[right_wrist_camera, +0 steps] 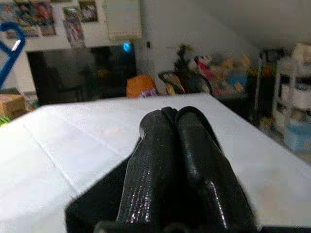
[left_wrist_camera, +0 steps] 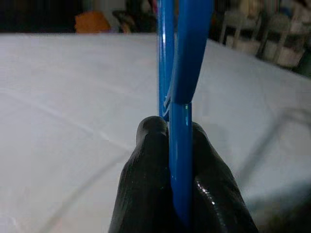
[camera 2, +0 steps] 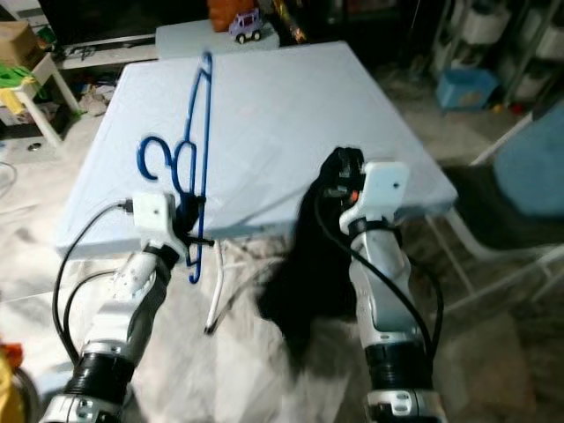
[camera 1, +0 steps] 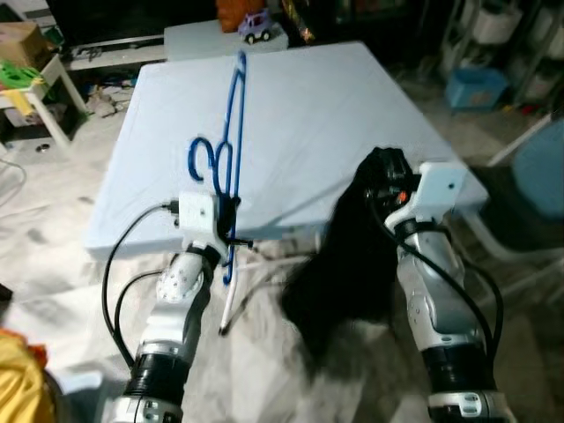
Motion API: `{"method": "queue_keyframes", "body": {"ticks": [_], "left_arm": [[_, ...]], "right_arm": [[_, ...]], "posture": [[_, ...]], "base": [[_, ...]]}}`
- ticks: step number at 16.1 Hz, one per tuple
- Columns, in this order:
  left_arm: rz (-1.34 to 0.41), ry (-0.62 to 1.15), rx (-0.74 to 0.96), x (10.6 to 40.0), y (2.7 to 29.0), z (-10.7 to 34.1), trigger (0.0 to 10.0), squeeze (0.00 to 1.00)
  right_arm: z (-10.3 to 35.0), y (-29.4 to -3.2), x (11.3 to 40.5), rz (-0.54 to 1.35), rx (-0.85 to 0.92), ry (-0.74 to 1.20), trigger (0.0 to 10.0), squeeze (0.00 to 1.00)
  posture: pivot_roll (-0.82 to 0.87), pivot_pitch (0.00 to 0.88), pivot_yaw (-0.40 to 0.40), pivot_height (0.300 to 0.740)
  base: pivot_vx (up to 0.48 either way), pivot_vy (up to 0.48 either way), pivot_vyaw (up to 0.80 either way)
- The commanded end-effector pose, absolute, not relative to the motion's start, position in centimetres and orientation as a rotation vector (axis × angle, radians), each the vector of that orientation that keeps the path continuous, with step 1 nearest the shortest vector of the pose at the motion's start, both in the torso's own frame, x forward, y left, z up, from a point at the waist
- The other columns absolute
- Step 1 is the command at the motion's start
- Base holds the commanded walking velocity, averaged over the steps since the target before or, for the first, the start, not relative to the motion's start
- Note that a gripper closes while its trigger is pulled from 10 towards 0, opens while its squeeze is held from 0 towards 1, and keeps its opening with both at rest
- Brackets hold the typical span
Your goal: Hang hanger
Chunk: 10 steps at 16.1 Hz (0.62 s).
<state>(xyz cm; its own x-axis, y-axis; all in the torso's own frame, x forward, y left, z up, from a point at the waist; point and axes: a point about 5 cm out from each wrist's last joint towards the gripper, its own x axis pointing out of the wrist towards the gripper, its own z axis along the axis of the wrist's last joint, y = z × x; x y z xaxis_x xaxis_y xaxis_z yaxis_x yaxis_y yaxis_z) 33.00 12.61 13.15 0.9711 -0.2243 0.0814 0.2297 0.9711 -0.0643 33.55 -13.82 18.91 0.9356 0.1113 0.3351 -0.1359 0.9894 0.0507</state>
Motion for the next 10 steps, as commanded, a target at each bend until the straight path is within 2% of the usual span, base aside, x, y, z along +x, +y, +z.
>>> {"method": "queue_keyframes", "body": {"ticks": [1, 4, 10], "left_arm": [[-0.172, -0.068, -0.062, 32.9, 13.8, 13.0, 10.0, 0.00], [-0.158, -0.079, -0.066, 32.6, 13.8, 13.0, 10.0, 0.00], [-0.058, -0.086, 0.023, 31.8, 15.0, 13.0, 10.0, 0.00]], "right_arm": [[20.0, -12.6, 33.7, 0.168, 0.078, -0.383, 10.0, 0.00], [20.1, -12.1, 33.9, 0.201, 0.067, -0.382, 10.0, 0.00], [21.1, -10.4, 34.7, 0.371, 0.025, -0.394, 10.0, 0.00]], "posture": [[0.03, 0.076, 0.032, 0.740], [0.03, 0.082, 0.027, 0.740], [0.05, 0.110, 0.024, 0.740]], "base": [[0.379, 0.000, 0.00], [0.310, 0.000, 0.00], [0.000, 0.000, 0.00]]}}
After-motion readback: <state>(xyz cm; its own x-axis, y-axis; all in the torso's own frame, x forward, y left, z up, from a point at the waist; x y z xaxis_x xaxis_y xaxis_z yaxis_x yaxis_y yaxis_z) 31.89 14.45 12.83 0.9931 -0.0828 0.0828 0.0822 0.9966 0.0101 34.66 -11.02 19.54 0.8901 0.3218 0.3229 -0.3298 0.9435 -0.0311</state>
